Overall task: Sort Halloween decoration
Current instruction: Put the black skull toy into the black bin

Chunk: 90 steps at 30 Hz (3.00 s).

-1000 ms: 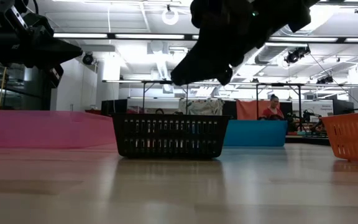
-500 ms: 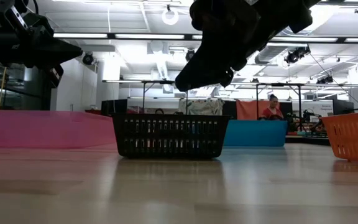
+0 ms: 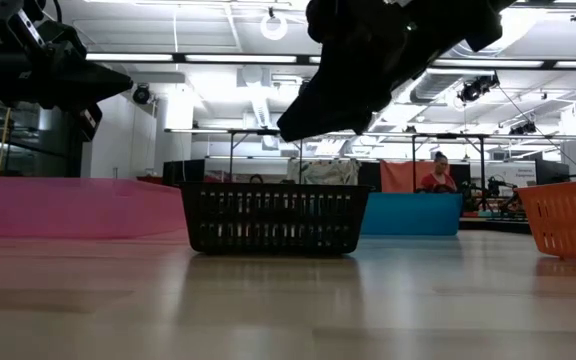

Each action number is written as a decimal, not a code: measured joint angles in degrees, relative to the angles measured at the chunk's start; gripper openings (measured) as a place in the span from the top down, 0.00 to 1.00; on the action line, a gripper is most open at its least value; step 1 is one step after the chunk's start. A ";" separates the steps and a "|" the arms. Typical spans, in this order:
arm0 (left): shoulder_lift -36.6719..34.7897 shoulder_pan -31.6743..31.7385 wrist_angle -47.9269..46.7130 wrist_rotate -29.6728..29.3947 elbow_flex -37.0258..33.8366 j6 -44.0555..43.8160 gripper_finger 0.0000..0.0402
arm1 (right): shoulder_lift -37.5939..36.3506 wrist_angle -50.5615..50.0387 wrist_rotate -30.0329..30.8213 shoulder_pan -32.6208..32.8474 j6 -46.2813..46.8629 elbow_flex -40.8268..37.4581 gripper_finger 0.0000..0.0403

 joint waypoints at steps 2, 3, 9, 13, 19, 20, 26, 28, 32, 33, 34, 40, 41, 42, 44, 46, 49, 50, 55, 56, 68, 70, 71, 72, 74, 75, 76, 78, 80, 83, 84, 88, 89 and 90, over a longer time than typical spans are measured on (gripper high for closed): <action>0.00 0.01 0.02 0.02 0.00 -0.01 0.99 | 0.00 0.54 2.30 0.07 -0.79 0.00 0.70; 0.01 0.00 0.00 0.00 0.00 -0.01 0.99 | 0.00 0.91 3.83 0.07 -0.85 0.00 0.70; 0.00 0.00 0.01 0.01 0.00 0.00 0.99 | 0.00 2.84 10.99 -2.56 -3.77 0.04 0.70; 0.00 -0.01 0.00 0.00 0.00 0.01 0.99 | 0.00 3.65 9.90 -7.25 -7.08 0.04 0.70; 0.00 0.00 0.00 0.01 0.00 0.00 0.99 | 0.00 3.63 -0.07 -17.05 -10.30 0.04 0.71; 0.00 0.00 0.01 0.00 0.00 0.00 0.99 | 0.00 3.63 -1.93 -18.73 -10.27 0.04 0.71; 0.00 0.01 0.52 -1.78 0.00 0.01 0.99 | 0.00 4.43 -11.88 -26.29 -9.40 0.04 0.71; 0.00 0.01 0.52 -1.79 0.00 -0.01 0.99 | 0.00 6.04 -14.11 -27.12 -9.41 0.04 0.71; 0.00 0.01 0.54 -1.79 0.00 -0.01 0.99 | 0.00 9.18 -16.10 -27.21 -11.35 0.04 0.71; 0.00 0.01 0.61 -1.79 0.00 -0.01 0.99 | 0.00 9.64 -16.42 -27.02 -11.70 0.04 0.71; 0.00 -0.01 0.59 -1.81 0.00 0.01 0.99 | 0.00 9.86 -16.64 -26.78 -11.99 0.04 0.71; 0.02 0.01 3.66 -6.66 -0.03 -0.14 0.99 | 0.00 9.69 -16.70 -24.95 -12.33 0.04 0.71; 0.02 0.01 5.29 -7.56 -0.07 -0.35 0.99 | 0.00 9.71 -16.70 -24.57 -12.35 0.04 0.71; 0.18 0.01 7.74 -8.04 -0.07 0.03 0.99 | 0.00 9.74 -16.70 -24.12 -12.35 0.04 0.71; 1.21 -0.01 12.98 -7.87 0.06 3.63 0.99 | 0.00 10.03 -16.70 -23.30 -12.36 0.04 0.71; 2.63 0.00 13.88 -7.59 1.30 8.33 0.99 | 0.00 10.63 -16.70 -22.68 -12.37 0.04 0.71; 6.49 0.30 11.66 -9.20 4.78 12.81 0.99 | 0.00 10.84 -16.70 -22.08 -12.36 0.04 0.71; 8.13 0.57 10.08 -9.77 5.73 13.70 0.99 | 0.00 10.84 -16.70 -22.01 -12.35 0.04 0.71; 19.21 2.13 8.34 -11.19 8.41 16.55 0.93 | 0.02 11.85 -16.70 -22.03 -11.76 0.04 0.71; 21.37 2.50 8.04 -11.43 8.58 16.98 0.90 | 0.02 12.33 -16.70 -22.03 -11.24 0.04 0.71; 33.38 3.44 19.94 -6.19 8.92 25.99 0.60 | 0.02 13.44 -16.10 -22.03 -14.61 0.04 0.71; 33.35 3.44 21.15 -4.77 8.92 29.02 0.58 | 0.02 13.53 -16.04 -22.03 -16.95 0.04 0.71; 33.33 3.44 21.48 -4.38 8.92 30.48 0.58 | 0.02 13.53 -16.01 -22.03 -18.15 0.04 0.71; 33.35 3.44 21.49 -4.18 8.92 31.63 0.57 | 0.02 13.53 -15.60 -22.03 -18.96 0.04 0.71; 33.35 3.44 21.44 -3.82 8.92 32.87 0.57 | 0.02 13.59 -12.97 -22.03 -18.86 0.04 0.71; 33.35 3.44 21.44 -3.55 8.92 33.23 0.57 | 0.02 13.66 -11.17 -22.02 -18.15 0.04 0.71; 33.35 3.44 21.45 -3.41 8.92 33.52 0.57 | 0.02 13.69 -9.76 -22.02 -16.70 0.04 0.71; 33.35 3.44 21.59 -3.39 8.92 33.99 0.57 | 0.02 13.89 -8.75 -22.05 -15.16 0.04 0.71; 33.33 3.44 21.97 -3.39 8.92 34.64 0.57 | 0.02 12.31 -8.77 -22.10 -15.96 0.84 0.71; 33.34 3.44 22.92 -3.34 8.92 35.67 0.57 | 0.24 -1.57 -8.92 -22.05 -17.75 6.96 0.71; 33.33 3.44 23.36 -3.34 8.92 36.15 0.57 | 0.96 -6.94 -8.92 -22.19 -18.71 10.03 0.71; 33.33 3.44 24.89 -3.26 8.92 36.56 0.57 | 5.11 -21.11 -9.68 -23.37 -23.41 19.65 0.71; 33.33 3.44 25.03 -3.26 8.92 36.56 0.57 | 6.40 -22.87 -10.30 -23.68 -24.89 21.43 0.71; 33.33 3.44 25.05 -3.26 8.92 36.56 0.58 | 7.72 -24.24 -10.95 -24.03 -25.86 22.98 0.71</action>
